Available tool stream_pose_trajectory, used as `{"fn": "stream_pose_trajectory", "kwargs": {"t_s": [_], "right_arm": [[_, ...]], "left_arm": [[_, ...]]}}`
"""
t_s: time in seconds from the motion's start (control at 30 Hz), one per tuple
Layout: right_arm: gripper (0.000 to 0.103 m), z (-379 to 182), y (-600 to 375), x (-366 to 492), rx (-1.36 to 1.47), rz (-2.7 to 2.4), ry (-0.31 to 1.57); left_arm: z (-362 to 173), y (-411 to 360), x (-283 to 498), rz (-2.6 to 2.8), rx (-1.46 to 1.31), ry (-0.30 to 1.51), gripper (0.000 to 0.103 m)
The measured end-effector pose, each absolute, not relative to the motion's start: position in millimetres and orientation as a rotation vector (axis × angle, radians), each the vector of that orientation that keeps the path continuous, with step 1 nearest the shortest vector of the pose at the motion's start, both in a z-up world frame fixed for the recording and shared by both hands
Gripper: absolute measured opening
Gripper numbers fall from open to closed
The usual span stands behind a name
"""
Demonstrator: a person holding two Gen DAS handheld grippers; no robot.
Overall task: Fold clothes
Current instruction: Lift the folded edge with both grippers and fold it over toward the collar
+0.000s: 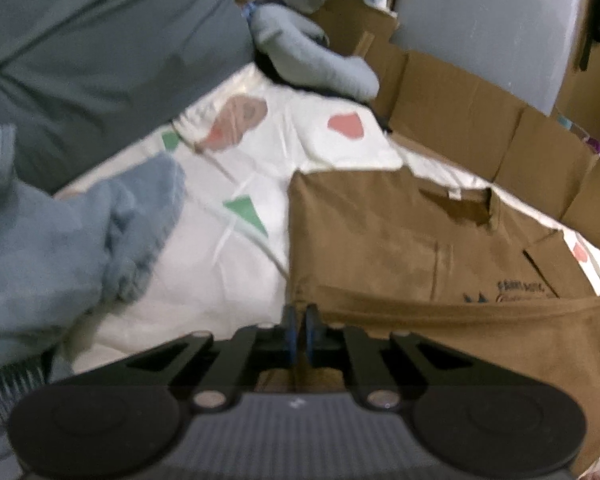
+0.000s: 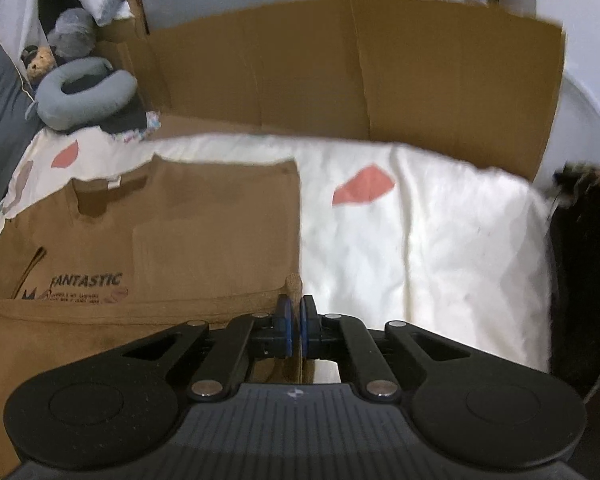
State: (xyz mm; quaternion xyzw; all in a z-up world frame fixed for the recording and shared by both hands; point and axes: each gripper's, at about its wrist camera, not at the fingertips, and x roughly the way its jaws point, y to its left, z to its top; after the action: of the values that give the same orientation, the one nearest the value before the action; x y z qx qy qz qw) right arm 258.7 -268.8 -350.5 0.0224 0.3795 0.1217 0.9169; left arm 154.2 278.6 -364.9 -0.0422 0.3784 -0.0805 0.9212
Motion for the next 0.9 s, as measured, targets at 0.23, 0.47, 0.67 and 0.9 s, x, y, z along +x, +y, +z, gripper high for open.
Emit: {"fn": "stream_pose_trajectory", "kwargs": {"t_s": [0.23, 0.47, 0.67, 0.9], "right_arm": [[0.002, -325, -269, 267, 0.037, 0.252, 0.719], [0.002, -319, -262, 297, -0.001, 0.267, 0.714], [0.003, -317, -252, 326, -0.028, 0.277, 0.711], [0.002, -312, -243, 359, -0.049, 0.279, 0.695]], "left_arm": [[-342, 269, 174, -0.154, -0.062, 0.722, 0.004], [-334, 262, 209, -0.157, -0.053, 0.717, 0.004], [-326, 252, 238, -0.163, -0.016, 0.704, 0.004], [-324, 249, 275, -0.161, 0.014, 0.707, 0.004]]}}
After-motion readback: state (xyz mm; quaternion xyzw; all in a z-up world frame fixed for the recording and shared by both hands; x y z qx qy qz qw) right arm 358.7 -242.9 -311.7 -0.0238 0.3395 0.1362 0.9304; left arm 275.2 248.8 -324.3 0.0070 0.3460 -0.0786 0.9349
